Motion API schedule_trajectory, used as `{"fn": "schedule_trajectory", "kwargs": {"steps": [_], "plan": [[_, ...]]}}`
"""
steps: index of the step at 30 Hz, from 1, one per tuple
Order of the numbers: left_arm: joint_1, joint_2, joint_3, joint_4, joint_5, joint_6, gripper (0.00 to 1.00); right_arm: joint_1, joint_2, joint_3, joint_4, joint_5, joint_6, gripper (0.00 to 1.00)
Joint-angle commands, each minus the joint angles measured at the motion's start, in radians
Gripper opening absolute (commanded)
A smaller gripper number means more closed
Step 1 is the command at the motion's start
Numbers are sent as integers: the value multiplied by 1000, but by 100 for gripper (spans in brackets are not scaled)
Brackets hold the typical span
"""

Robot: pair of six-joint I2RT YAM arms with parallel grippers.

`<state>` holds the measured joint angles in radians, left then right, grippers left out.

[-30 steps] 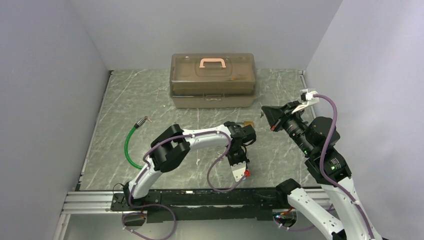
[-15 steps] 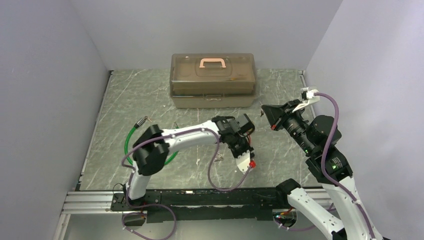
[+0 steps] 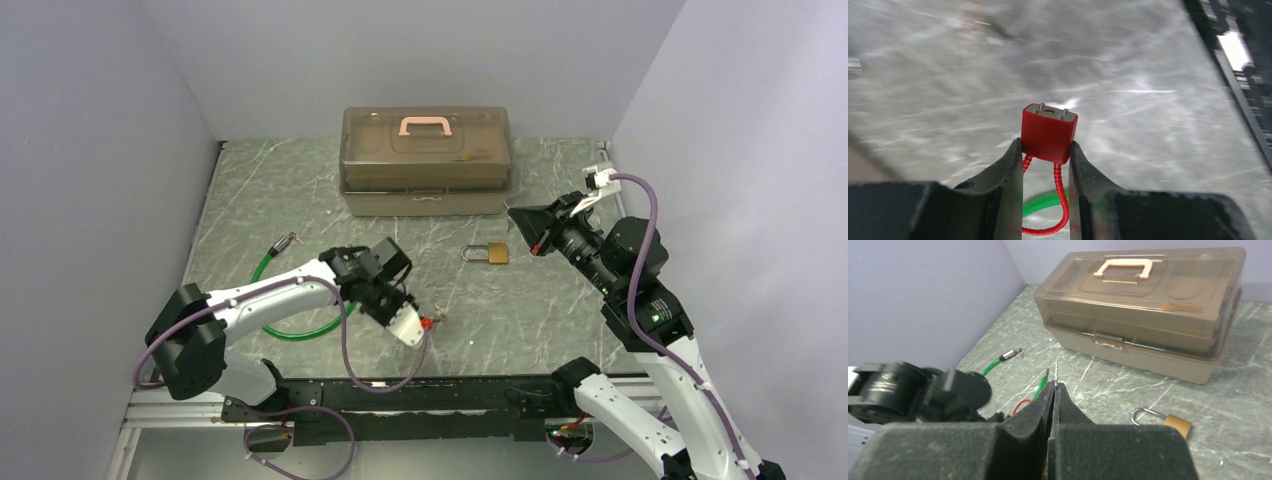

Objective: Unlock with the key
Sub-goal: Place the lock at the center of the board, then pick up the lock from the center of the board.

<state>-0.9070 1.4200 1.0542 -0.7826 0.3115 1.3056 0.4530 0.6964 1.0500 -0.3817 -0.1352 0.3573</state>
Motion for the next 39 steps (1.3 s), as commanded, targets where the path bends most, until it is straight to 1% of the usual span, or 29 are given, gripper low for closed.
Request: {"fn": "schedule_trajectory", "kwargs": {"steps": [1, 3, 5, 7, 9, 10, 12, 13, 15, 16, 19, 20, 21, 22, 24, 29, 30, 32, 33, 34, 37, 38, 39], "plan": [[0, -24, -136, 58, 2, -95, 0, -2, 26, 14, 75, -65, 23, 0], [1, -9, -167, 86, 13, -108, 1, -2, 37, 16, 74, -75, 24, 0], [5, 40, -170, 72, 24, -109, 2, -2, 40, 14, 82, -75, 26, 0], [18, 100, -141, 42, 33, -121, 3, -3, 46, 18, 80, -79, 19, 0], [34, 154, -111, 26, 45, -123, 7, -2, 55, 24, 74, -81, 10, 0], [41, 173, -105, 30, 48, -120, 13, -3, 58, 26, 73, -81, 6, 0], [49, 196, -106, 37, 56, -92, 30, -3, 62, 30, 71, -81, -1, 0], [52, 202, -113, 43, 60, -74, 41, -2, 65, 34, 66, -81, -6, 0], [54, 208, -125, 35, 75, -43, 67, -2, 70, 39, 58, -84, -16, 0], [54, 211, -128, 30, 81, -34, 74, -3, 71, 41, 55, -86, -19, 0], [57, 215, -123, 11, 101, -4, 78, -3, 72, 40, 54, -90, -24, 0], [57, 221, -113, -1, 110, 5, 91, -3, 72, 37, 57, -92, -24, 0], [58, 230, -98, -18, 118, 13, 98, -3, 73, 35, 61, -94, -24, 0], [57, 248, -83, -34, 127, 24, 99, -3, 73, 33, 64, -96, -24, 0], [58, 268, -58, -68, 144, 57, 98, -4, 75, 33, 66, -98, -21, 0], [60, 324, -11, -117, 157, 107, 75, -3, 72, 41, 55, -91, -30, 0], [60, 343, 6, -128, 151, 107, 70, -4, 74, 44, 51, -90, -32, 0], [60, 380, 39, -172, 143, 113, 57, -4, 75, 48, 47, -90, -34, 0], [63, 391, 44, -187, 138, 120, 49, -4, 75, 47, 47, -91, -34, 0], [65, 395, 41, -190, 127, 124, 40, -4, 74, 48, 47, -92, -34, 0], [64, 384, 21, -177, 111, 114, 20, -4, 73, 51, 42, -86, -38, 0], [64, 379, 21, -176, 110, 104, 16, -4, 72, 53, 39, -84, -42, 0], [64, 374, 24, -176, 111, 94, 14, -4, 72, 55, 36, -82, -45, 0]]}}
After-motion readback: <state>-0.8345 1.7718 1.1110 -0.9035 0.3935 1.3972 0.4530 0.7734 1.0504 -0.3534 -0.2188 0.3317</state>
